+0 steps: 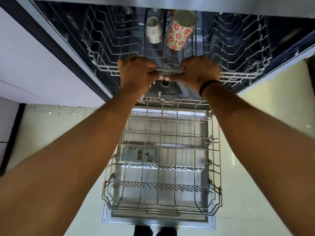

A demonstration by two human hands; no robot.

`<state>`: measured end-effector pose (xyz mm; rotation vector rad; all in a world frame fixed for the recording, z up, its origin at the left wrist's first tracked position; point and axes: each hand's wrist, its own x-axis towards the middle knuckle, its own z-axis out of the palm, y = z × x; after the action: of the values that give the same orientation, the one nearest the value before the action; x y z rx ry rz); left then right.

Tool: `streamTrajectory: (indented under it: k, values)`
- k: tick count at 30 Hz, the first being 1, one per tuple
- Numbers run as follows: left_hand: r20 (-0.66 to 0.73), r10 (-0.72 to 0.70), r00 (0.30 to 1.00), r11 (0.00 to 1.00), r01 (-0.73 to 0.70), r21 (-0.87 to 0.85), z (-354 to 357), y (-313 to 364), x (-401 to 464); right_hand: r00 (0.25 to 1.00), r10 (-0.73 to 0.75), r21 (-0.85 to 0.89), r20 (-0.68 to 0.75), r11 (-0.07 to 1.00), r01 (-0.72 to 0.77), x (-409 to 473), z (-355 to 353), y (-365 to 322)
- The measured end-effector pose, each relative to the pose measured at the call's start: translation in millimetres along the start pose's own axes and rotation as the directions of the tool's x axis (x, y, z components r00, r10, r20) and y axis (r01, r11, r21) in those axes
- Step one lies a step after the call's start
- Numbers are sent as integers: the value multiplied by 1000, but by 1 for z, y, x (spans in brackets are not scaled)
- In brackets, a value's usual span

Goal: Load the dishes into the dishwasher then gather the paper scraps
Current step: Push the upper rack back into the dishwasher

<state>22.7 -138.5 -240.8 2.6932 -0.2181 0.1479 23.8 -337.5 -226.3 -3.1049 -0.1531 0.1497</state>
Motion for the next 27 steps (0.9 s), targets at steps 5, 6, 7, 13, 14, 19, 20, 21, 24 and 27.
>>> streamTrajectory:
  k: [5, 6, 7, 13, 14, 19, 20, 21, 24, 27]
  values:
    - [19, 14, 1000, 998, -15, 54, 1, -13, 21, 998, -9, -43, -60, 999, 7, 16, 8, -5]
    - [4, 31, 1000, 998, -31, 48, 1, -13, 19, 998, -18, -49, -64, 999, 15, 16, 9, -4]
    - [-8, 44, 999, 998, -43, 43, 2, -13, 17, 998, -23, -49, -63, 999, 20, 16, 9, -3]
    - [21, 10, 1000, 996, -12, 94, -4, -7, 15, 999, -27, 10, 38, 1000, 27, 13, 0, -4]
    - [46, -12, 999, 993, 6, 118, -5, -3, 15, 997, -29, 37, 67, 999, 27, 13, -3, -2]
    - [147, -39, 988, 986, 15, 165, -10, 8, 3, 987, -102, 189, 128, 979, 77, 5, -18, 3]
    - [148, -18, 989, 990, -3, 142, -13, 10, -4, 992, -89, 230, 85, 971, 68, -2, -23, 4]
    - [148, 3, 989, 994, -19, 107, -18, 16, -12, 998, -52, 291, 26, 956, 42, -12, -28, 4]
    - [162, -6, 987, 1000, 5, 1, -53, 27, -54, 996, 66, 562, -66, 827, -17, -61, -50, -11]
    - [238, -71, 969, 980, 112, -165, -106, 40, -109, 986, 165, 808, 12, 580, -107, -135, -91, -22]
